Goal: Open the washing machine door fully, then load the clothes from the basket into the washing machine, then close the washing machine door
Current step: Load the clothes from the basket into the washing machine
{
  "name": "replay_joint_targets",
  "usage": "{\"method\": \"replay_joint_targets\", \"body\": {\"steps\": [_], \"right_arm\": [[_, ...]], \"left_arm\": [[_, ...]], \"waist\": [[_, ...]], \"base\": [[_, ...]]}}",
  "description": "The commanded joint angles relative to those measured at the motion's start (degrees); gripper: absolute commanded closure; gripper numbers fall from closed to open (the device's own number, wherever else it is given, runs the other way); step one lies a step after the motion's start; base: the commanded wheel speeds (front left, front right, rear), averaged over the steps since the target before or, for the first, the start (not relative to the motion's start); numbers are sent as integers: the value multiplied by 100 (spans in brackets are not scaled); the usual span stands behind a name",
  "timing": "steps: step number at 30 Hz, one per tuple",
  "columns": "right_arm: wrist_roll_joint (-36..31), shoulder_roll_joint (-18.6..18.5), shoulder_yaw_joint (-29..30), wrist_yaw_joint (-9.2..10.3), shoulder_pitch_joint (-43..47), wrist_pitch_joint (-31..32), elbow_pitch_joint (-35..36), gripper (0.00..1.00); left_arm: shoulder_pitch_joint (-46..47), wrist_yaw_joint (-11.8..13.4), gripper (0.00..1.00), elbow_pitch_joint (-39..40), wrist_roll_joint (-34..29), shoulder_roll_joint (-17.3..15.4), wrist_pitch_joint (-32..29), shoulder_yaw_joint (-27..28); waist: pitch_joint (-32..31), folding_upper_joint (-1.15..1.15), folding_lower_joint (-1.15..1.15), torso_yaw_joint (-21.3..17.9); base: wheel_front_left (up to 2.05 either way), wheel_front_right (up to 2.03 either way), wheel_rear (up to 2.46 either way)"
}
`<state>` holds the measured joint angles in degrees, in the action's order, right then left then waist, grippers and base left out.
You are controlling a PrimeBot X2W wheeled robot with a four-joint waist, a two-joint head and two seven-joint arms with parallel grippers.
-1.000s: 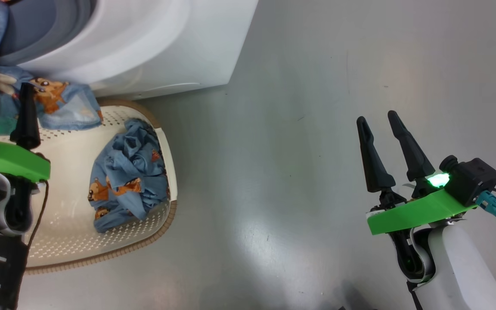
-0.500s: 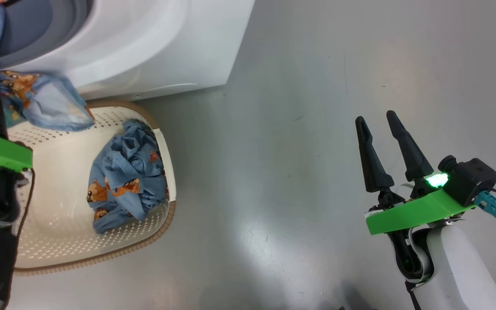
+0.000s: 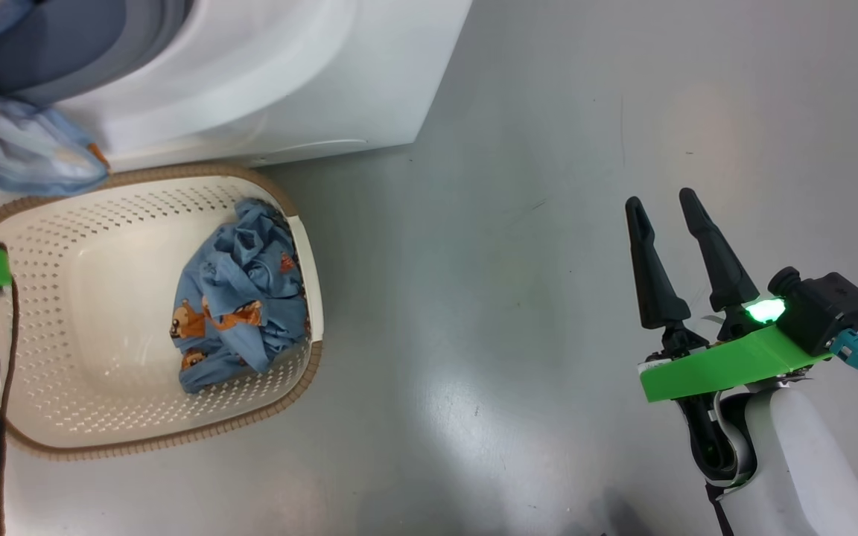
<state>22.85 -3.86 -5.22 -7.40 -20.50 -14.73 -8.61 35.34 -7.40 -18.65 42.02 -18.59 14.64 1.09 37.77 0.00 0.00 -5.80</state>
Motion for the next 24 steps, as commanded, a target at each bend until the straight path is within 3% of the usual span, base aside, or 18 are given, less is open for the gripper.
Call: {"method": "replay_joint_targets", "body": {"steps": [1, 7, 16, 23, 24], "right_arm": [[-83, 34, -137, -9, 55, -27, 136, 0], [-68, 41, -178, -9, 19, -27, 113, 0], [-12, 61, -285, -9, -2, -27, 95, 0], [18, 83, -298, -9, 14, -27, 121, 0], [20, 85, -301, -9, 19, -27, 119, 0]], "left_arm": [[-19, -9, 100, 220, -105, -223, 36, 199], [498, -9, 100, 413, -255, -364, 36, -49], [2195, -9, 100, -965, 87, -859, 36, -836], [2796, -9, 100, -1304, -537, -880, 36, -493], [2786, -9, 87, -1438, -577, -862, 36, -544]], "waist": [[5, 0, 0, 6], [-3, 0, 0, -18], [34, 0, 0, -237], [88, 0, 0, -408], [84, 0, 0, -418]], "base": [[0, 0, 0], [0, 0, 0], [0, 0, 0], [0, 0, 0], [0, 0, 0]]}}
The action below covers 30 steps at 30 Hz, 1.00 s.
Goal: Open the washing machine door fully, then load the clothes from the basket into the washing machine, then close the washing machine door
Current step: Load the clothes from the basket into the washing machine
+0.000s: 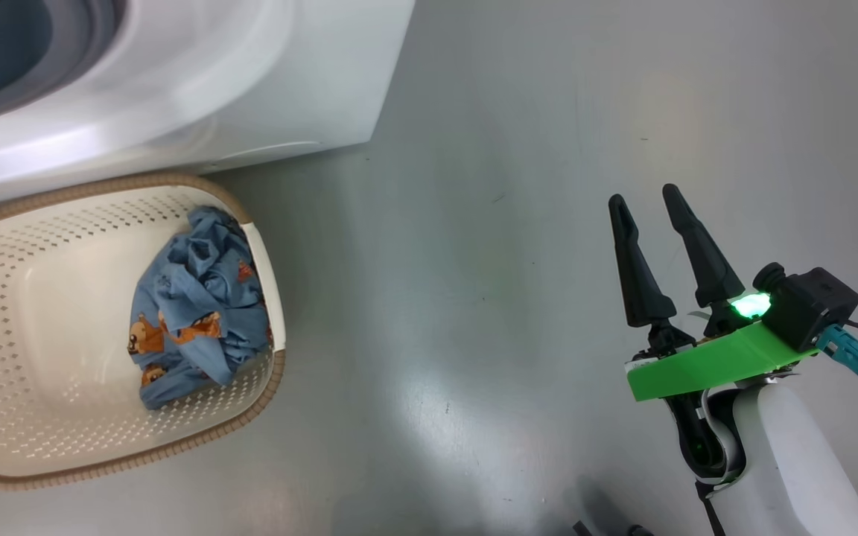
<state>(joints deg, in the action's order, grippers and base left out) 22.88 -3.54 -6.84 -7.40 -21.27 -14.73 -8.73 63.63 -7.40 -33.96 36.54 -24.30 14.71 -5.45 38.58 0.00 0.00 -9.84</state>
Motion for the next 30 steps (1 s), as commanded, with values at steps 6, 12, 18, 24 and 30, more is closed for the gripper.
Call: {"method": "replay_joint_targets", "body": {"steps": [6, 12, 18, 24, 30], "right_arm": [[19, 62, -115, -9, 116, -27, 122, 0], [-6, 64, -97, -9, 102, -27, 97, 0], [-27, 63, -92, -9, 103, -27, 67, 0], [-27, 11, -77, -9, 165, -27, 31, 0], [-6, -113, -45, -9, 280, -27, -10, 0]], "left_arm": [[-6, -9, 0, -552, -61, -320, 29, -285], [40, -9, 0, -1086, 219, -324, 29, -773], [-69, -9, 0, -1128, 507, -378, 29, -1054], [-497, -9, 0, -870, 492, -317, 29, -947], [-1362, -9, 0, -439, 240, -49, 29, -551]], "waist": [[-18, 0, 0, 2], [-81, 0, 0, 109], [-199, 0, 0, 209], [-378, 0, 0, 278], [-725, 0, 0, 387]], "base": [[0, 0, 0], [0, 0, 0], [0, 0, 0], [0, 0, 0], [0, 0, 0]]}}
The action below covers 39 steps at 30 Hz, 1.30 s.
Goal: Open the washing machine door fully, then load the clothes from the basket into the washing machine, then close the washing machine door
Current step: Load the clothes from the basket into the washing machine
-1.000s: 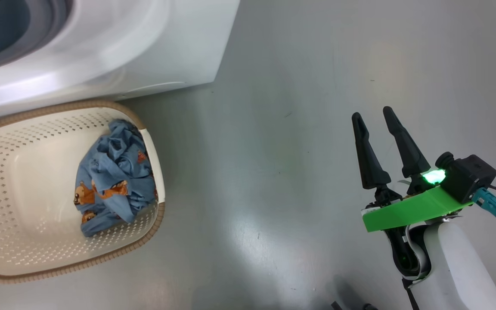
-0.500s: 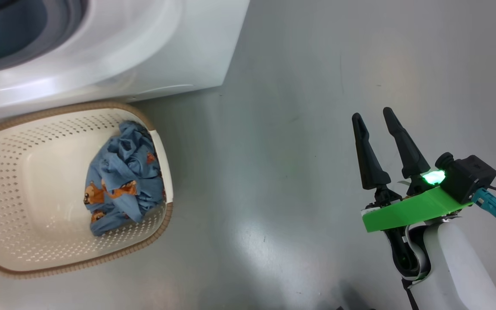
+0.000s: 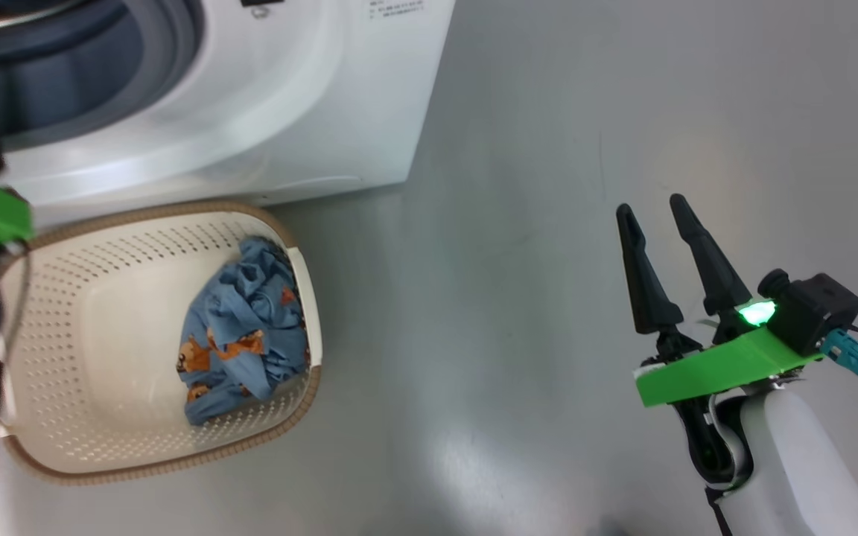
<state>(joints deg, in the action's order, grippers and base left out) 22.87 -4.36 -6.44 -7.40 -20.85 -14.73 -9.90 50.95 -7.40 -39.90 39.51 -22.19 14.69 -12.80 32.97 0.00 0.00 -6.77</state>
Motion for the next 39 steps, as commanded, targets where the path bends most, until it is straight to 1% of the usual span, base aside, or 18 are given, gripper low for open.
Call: {"method": "replay_joint_targets", "body": {"steps": [1, 9, 15, 20, 27, 33, 39], "right_arm": [[-1, -56, -78, -9, 266, -27, 101, 0], [58, -271, -76, -9, 529, -27, 13, 0], [137, -431, -92, -9, 793, -27, -73, 0], [205, -550, -84, -9, 1053, -27, -117, 0], [288, -715, -63, -9, 1401, -27, -118, 0], [323, -797, -35, -9, 1601, -27, -112, 0], [352, -844, 41, -9, 1841, -27, -105, 0]], "left_arm": [[-245, -9, 0, 230, -105, -199, 31, 249], [-1403, -9, 0, 851, -593, 191, 31, 768], [-2273, -9, 0, 1295, -893, 406, 31, 1116], [-2994, -9, 0, 1659, -1142, 533, 31, 1311], [-3857, -9, 0, 2168, -1326, 696, 31, 1566], [-4340, -9, 0, 2477, -1407, 801, 31, 1680], [-4846, -9, 0, 2822, -1538, 955, 31, 1931]], "waist": [[-231, 0, 0, 104], [-813, 0, 0, 284], [-1284, 0, 0, 380], [-1650, 0, 0, 450], [-2022, 0, 0, 521], [-2212, 0, 0, 537], [-2417, 0, 0, 522]], "base": [[0, 0, 0], [0, 0, 0], [0, 0, 0], [0, 0, 0], [0, 0, 0], [0, 0, 0], [0, 0, 0]]}}
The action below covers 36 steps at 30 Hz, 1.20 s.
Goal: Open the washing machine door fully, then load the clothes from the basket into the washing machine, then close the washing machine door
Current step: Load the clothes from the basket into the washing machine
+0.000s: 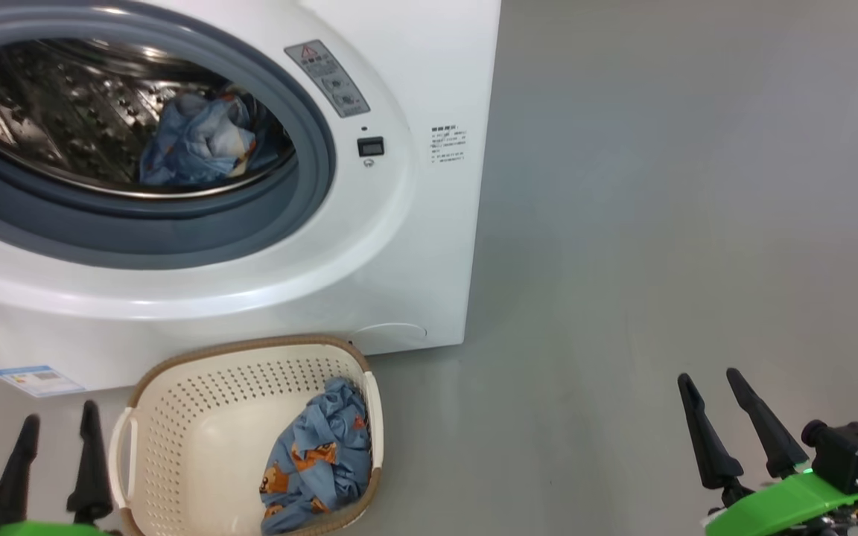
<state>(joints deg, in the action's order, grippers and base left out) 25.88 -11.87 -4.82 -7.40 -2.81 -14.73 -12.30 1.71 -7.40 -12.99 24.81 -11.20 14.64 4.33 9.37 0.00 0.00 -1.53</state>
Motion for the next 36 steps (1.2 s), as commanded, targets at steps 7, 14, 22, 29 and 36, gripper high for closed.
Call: {"method": "replay_joint_targets", "body": {"steps": [7, 14, 22, 29, 36], "right_arm": [[75, -106, -27, -9, 186, -27, 164, 0], [68, -91, 0, -9, 190, -27, 186, 0], [48, -52, 23, -9, 152, -27, 201, 0], [35, -10, 34, -9, 101, -27, 235, 0], [-15, 102, 24, -9, -96, -27, 303, 0]], "left_arm": [[-374, -9, 0, 478, -111, 3, 36, 461], [-514, -9, 0, 610, -105, 82, 36, 549], [-490, -9, 0, 641, -79, 82, 36, 546], [-453, -9, 0, 607, -44, 84, 36, 470], [-239, -9, 0, 186, 86, 74, 36, 5]], "waist": [[-149, 0, 0, -43], [-128, 0, 0, -62], [-78, 0, 0, -63], [30, 0, 0, -77], [381, 0, 0, -147]], "base": [[0, 0, 0], [0, 0, 0], [0, 0, 0], [0, 0, 0], [0, 0, 0]]}}
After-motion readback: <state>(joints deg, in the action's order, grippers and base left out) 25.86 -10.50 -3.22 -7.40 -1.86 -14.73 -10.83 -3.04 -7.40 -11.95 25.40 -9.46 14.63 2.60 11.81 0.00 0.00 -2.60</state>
